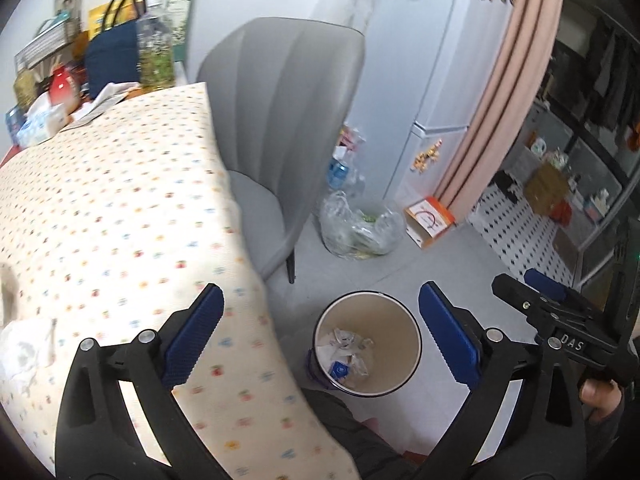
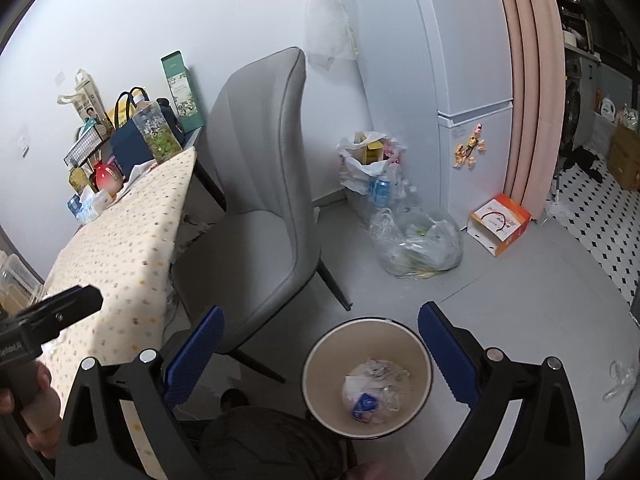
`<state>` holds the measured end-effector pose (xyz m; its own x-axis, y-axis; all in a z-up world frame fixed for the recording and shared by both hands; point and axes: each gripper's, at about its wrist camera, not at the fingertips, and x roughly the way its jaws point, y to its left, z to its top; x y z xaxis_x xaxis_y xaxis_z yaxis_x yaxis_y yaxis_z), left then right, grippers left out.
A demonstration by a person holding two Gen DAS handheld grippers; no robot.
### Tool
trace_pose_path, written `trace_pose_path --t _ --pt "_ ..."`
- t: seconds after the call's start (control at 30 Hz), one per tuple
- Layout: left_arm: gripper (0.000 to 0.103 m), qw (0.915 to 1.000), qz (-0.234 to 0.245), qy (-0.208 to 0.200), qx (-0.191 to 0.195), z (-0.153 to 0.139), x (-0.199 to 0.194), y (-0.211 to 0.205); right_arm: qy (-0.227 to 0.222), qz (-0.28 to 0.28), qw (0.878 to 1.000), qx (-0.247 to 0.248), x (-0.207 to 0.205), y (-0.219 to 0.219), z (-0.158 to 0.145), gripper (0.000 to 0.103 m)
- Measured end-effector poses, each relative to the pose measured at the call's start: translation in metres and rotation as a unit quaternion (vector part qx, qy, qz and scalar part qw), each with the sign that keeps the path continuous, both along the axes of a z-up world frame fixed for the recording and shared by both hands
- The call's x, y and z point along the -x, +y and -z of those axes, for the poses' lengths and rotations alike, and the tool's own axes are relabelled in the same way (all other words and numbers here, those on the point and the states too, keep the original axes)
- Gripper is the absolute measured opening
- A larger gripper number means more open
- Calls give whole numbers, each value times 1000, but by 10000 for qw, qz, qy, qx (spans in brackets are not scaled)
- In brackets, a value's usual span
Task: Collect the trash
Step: 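Move both tools back over the table toward the red paper scrap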
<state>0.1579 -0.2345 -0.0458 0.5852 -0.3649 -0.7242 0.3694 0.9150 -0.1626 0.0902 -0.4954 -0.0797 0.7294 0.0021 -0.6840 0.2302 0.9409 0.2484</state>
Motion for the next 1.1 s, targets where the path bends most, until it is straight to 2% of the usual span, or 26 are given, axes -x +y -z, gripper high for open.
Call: trace_pose_path --t 0.13,0.27,0.47,0.6,0.73,0.93,1.1 --pt "97 9995 -282 -106 24 -5 1 25 -78 46 9998 157 -3 26 -11 95" --pt "97 9978 -608 -250 59 -11 4 50 -284 -26 9977 611 -2 58 -23 95" --pt "97 9910 -1136 -676 213 -26 15 92 -267 -288 9969 688 -13 91 -37 95" --pt "97 9885 -1276 -737 355 -29 21 118 -423 -610 9954 600 -15 110 -43 95" --pt "97 9853 -1463 -785 410 -29 29 148 -443 -985 9895 956 -19 140 -50 95" --pt "97 9782 -1816 -832 570 -27 40 195 -449 -1683 9802 942 -26 182 -55 95" --pt "97 9720 -2092 -942 506 -28 49 229 -499 -2004 9723 1093 -30 217 -58 95"
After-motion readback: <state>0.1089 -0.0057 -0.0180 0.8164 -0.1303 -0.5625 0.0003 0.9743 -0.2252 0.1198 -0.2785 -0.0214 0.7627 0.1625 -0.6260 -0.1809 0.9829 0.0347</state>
